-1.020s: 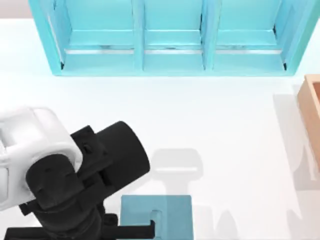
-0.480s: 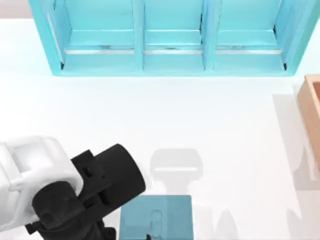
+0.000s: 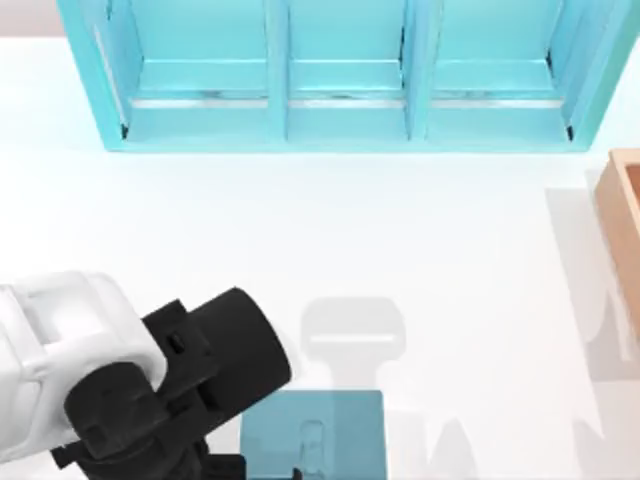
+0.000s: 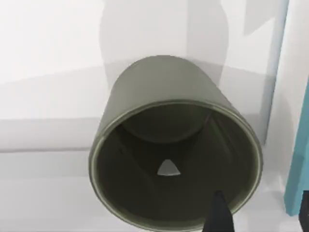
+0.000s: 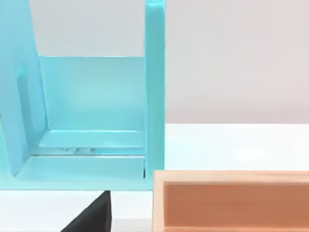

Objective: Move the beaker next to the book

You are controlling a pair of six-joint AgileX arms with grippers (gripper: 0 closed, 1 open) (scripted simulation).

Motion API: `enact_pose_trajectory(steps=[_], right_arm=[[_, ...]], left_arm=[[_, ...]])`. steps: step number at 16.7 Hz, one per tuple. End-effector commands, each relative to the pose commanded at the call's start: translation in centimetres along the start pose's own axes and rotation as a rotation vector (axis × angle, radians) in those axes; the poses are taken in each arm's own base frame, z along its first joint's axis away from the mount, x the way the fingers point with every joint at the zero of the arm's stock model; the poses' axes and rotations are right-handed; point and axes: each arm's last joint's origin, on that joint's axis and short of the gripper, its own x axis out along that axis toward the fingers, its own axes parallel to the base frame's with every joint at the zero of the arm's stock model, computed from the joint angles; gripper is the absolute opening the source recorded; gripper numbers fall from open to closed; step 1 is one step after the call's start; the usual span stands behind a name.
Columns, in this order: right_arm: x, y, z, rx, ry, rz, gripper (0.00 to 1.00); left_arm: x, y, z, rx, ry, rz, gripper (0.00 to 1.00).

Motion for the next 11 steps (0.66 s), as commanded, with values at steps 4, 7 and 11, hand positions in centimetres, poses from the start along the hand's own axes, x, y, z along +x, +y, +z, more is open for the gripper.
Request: enact_pose_trajectory(steps=[4,7,11], right_arm=[[0.00,0.00,0.00,0.000,0.000,0.000,1.00],[0.00,0.00,0.00,0.000,0.000,0.000,1.00],[0.00,0.00,0.00,0.000,0.000,0.000,1.00]], left_arm=[[0.00,0.00,0.00,0.000,0.000,0.000,0.90],[0.00,0.00,0.00,0.000,0.000,0.000,1.00],[0.00,0.00,0.00,0.000,0.000,0.000,1.00]])
